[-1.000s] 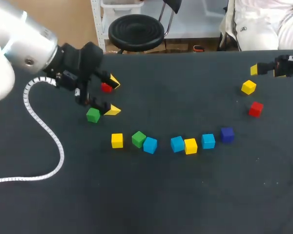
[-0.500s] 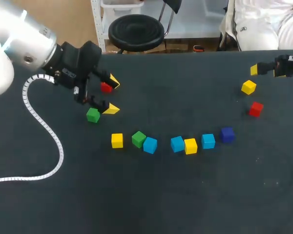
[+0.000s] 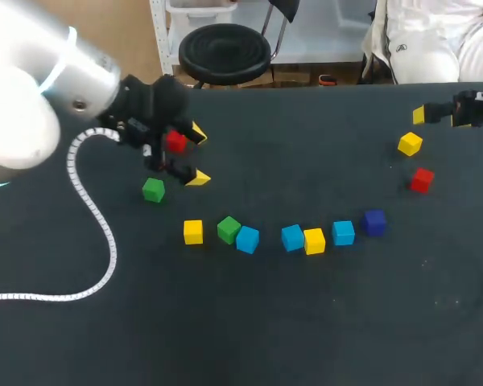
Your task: Place the blue cubes, place green cubes on the blue cubes, place the yellow cubes on the green cubes, then place the red cubes on the yellow cubes, and place purple cube on the red cubes.
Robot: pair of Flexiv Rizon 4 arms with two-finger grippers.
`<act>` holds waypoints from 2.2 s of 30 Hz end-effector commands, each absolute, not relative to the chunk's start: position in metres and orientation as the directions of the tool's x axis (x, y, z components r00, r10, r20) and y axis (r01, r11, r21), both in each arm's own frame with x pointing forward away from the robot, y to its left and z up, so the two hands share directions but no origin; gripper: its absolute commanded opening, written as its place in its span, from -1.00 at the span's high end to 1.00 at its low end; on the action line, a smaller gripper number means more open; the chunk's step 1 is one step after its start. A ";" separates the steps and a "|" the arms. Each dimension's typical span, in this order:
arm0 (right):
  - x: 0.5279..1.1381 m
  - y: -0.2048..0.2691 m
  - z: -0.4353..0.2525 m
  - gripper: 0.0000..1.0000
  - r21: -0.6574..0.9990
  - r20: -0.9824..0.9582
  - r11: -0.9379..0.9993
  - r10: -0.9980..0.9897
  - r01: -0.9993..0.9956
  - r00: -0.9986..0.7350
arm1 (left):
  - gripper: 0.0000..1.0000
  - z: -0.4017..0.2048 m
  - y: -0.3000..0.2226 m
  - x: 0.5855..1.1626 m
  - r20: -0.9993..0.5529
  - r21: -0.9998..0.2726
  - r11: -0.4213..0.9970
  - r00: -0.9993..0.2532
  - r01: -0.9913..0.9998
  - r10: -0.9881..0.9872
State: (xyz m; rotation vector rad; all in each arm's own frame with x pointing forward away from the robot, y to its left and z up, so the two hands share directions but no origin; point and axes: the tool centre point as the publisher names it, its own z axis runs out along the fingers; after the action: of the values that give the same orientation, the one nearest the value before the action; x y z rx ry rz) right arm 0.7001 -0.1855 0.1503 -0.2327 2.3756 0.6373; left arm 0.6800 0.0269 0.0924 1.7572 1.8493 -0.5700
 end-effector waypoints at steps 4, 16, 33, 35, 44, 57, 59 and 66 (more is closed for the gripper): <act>0.700 -0.185 0.151 -1.00 0.382 -0.641 0.867 0.000 -0.319 -0.767 | -1.00 0.062 0.010 0.718 -0.612 -0.031 0.002 -0.021 1.000 0.790; 0.700 -0.185 0.151 -1.00 0.382 -0.641 0.867 0.000 -0.319 -0.767 | -1.00 0.055 0.018 0.727 -0.621 -0.039 0.044 -0.059 0.998 0.782; 0.700 -0.185 0.151 -1.00 0.382 -0.641 0.867 0.000 -0.319 -0.767 | -1.00 0.049 0.022 0.746 -0.625 -0.030 0.087 -0.086 0.996 0.776; 0.700 -0.185 0.151 -1.00 0.382 -0.641 0.867 0.000 -0.319 -0.767 | -1.00 0.049 0.022 0.746 -0.647 -0.060 0.071 -0.093 0.996 0.757; 0.700 -0.185 0.151 -1.00 0.382 -0.641 0.867 0.000 -0.319 -0.767 | -1.00 0.050 0.023 0.744 -0.681 -0.069 0.053 -0.086 0.996 0.727; 0.700 -0.185 0.151 -1.00 0.382 -0.641 0.867 0.000 -0.319 -0.767 | -1.00 0.050 0.023 0.744 -0.681 -0.069 0.053 -0.086 0.996 0.727; 0.703 -0.174 0.157 -1.00 0.355 -0.655 0.861 -0.048 -0.364 -0.754 | -1.00 0.050 0.023 0.744 -0.681 -0.069 0.053 -0.086 0.996 0.727; 0.709 -0.104 0.166 -1.00 0.209 -0.578 0.740 -0.434 -0.640 -0.691 | -1.00 0.050 0.023 0.744 -0.681 -0.069 0.053 -0.086 0.996 0.727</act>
State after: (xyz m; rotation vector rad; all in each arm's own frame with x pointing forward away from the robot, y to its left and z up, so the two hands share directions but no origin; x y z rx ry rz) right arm 0.6965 -0.1277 0.1670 -0.5234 2.3716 0.5808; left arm 0.7426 0.0225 0.0501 1.7188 1.8674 -0.7507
